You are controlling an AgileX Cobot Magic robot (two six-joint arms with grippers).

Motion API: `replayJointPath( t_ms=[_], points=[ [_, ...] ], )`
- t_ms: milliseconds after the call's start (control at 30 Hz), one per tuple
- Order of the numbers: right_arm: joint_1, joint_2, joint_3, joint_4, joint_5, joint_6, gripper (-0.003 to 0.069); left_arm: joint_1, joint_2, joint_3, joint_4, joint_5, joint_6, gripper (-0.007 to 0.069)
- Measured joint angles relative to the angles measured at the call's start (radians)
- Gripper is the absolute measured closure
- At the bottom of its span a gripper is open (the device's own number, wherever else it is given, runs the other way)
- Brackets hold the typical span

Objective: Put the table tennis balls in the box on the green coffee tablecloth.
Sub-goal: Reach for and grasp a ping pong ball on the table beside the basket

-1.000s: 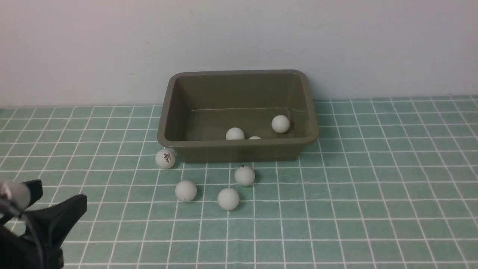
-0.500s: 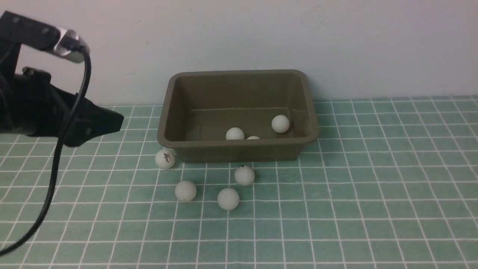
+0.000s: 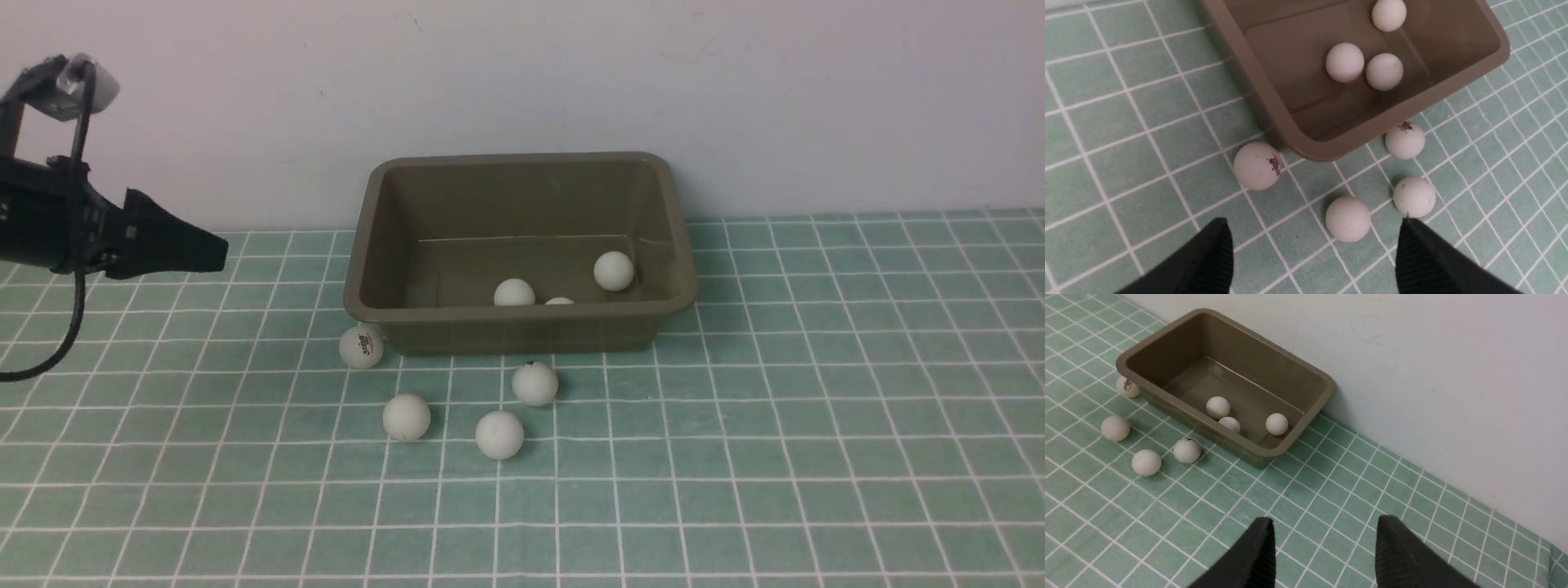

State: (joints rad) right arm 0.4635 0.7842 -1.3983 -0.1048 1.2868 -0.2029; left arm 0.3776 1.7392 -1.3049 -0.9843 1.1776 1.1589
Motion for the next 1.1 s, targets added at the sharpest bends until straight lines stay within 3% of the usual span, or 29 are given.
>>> replayJointPath(
  t_ms=[133,433,633,800,1100],
  points=[
    [0.000,0.000,0.000,-0.004,0.000,-0.001,0.0341,-0.006,0.092,-0.003,-0.011,0.003,0.108,0.0143],
    [0.000,0.000,0.000,-0.009,0.000,-0.001,0.0341,-0.040,0.188,-0.004,-0.001,-0.033,0.207,0.0143],
    [0.000,0.000,0.000,-0.034,0.000,-0.001,0.0341,-0.136,0.188,-0.004,0.058,-0.147,0.328,0.0141],
    [0.000,0.000,0.000,-0.036,0.000,-0.001,0.0341,-0.240,0.188,-0.004,0.132,-0.253,0.379,0.0075],
    [0.000,0.000,0.000,-0.037,0.000,0.001,0.0341,-0.251,0.191,-0.004,0.114,-0.329,0.436,0.0020]
  ],
)
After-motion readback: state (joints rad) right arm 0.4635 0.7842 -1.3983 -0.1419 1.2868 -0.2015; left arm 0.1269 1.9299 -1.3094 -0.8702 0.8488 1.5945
